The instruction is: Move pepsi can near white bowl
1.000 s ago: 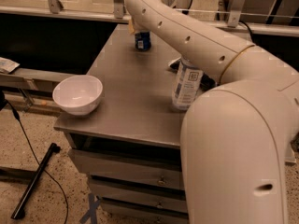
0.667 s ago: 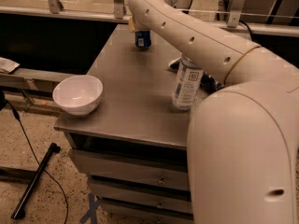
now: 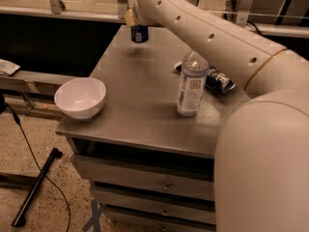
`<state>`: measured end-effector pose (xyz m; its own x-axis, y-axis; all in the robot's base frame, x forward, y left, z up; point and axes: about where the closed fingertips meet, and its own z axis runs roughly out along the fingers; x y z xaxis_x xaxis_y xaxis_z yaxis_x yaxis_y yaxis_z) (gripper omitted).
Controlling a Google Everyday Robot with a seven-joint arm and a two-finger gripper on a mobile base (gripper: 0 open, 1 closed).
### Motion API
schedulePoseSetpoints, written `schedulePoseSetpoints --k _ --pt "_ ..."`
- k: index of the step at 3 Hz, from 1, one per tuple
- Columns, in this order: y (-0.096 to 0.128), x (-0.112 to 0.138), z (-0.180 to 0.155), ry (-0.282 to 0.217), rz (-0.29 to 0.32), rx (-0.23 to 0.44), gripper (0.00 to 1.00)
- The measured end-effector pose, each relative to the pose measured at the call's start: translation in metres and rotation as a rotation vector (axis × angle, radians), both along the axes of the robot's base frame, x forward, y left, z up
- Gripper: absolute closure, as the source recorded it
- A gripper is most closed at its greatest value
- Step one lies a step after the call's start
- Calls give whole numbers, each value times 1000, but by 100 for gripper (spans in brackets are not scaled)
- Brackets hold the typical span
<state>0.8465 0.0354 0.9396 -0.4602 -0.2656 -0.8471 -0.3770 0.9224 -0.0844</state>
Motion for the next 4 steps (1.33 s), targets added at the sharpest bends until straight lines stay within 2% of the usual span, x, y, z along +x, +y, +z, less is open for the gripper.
schedulePoseSetpoints --k 1,2,3,4 --pt "14 -16 27 -20 87 32 100" --pt "30 -54 62 -55 166 51 100" --pt "57 -110 86 -51 270 60 100" --pt "57 -110 86 -51 270 60 100"
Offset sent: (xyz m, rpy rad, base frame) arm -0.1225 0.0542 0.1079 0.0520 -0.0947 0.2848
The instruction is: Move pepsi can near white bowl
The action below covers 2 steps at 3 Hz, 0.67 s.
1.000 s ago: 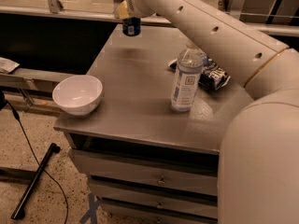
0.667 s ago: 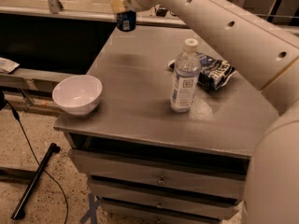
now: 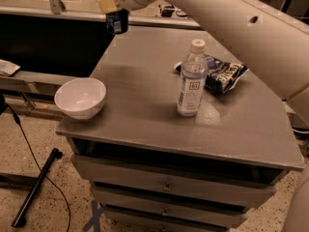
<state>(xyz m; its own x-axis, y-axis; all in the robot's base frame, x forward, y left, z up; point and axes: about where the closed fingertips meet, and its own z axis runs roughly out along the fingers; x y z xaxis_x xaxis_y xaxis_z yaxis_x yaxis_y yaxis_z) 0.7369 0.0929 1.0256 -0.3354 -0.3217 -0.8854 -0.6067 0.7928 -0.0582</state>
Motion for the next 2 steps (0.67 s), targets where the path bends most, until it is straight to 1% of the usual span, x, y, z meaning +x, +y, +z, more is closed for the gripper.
schedulePoseSetpoints --k 1,2 --pt "11 2 -12 -66 31 2 100" --pt "17 3 -26 -94 51 -5 100"
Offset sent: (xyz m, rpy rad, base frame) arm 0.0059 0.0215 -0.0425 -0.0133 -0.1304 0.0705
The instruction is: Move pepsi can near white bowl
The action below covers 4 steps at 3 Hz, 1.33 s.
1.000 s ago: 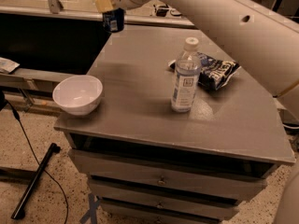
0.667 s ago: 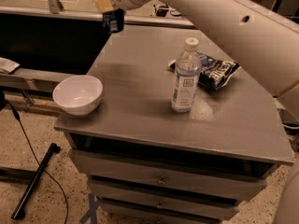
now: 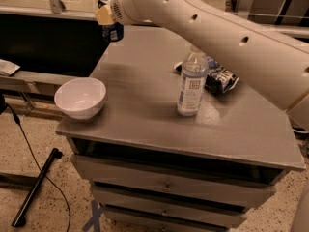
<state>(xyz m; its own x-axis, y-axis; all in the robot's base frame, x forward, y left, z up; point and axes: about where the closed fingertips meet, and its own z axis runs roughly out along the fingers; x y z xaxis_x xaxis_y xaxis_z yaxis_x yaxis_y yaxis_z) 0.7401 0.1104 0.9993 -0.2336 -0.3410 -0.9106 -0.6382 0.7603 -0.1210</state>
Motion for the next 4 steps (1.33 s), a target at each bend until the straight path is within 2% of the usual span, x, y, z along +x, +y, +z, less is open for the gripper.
schedulePoseSetpoints --k 2,3,4 --pt "13 -1 -20 -44 15 -103 100" --pt "15 -7 -27 -21 37 -97 100" --pt "27 -19 -35 39 102 -49 100"
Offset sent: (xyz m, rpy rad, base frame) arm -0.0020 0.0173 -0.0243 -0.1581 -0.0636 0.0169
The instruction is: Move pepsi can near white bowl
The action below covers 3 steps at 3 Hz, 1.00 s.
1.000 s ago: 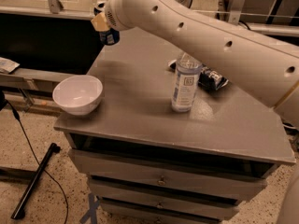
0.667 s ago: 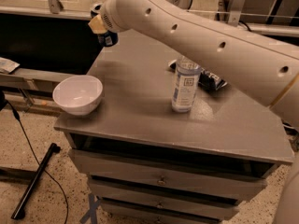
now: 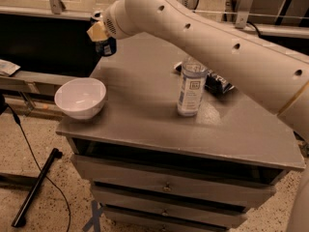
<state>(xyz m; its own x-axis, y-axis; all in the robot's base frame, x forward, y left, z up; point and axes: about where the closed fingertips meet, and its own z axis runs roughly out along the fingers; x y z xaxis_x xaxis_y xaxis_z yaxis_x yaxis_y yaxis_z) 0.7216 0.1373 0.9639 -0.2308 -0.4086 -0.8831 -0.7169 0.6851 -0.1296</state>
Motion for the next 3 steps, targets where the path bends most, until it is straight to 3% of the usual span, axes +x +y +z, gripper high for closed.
schedulePoseSetpoints --k 1,3 --pt "25 -22 -19 101 97 53 100" --pt "32 -39 -42 90 125 -28 100"
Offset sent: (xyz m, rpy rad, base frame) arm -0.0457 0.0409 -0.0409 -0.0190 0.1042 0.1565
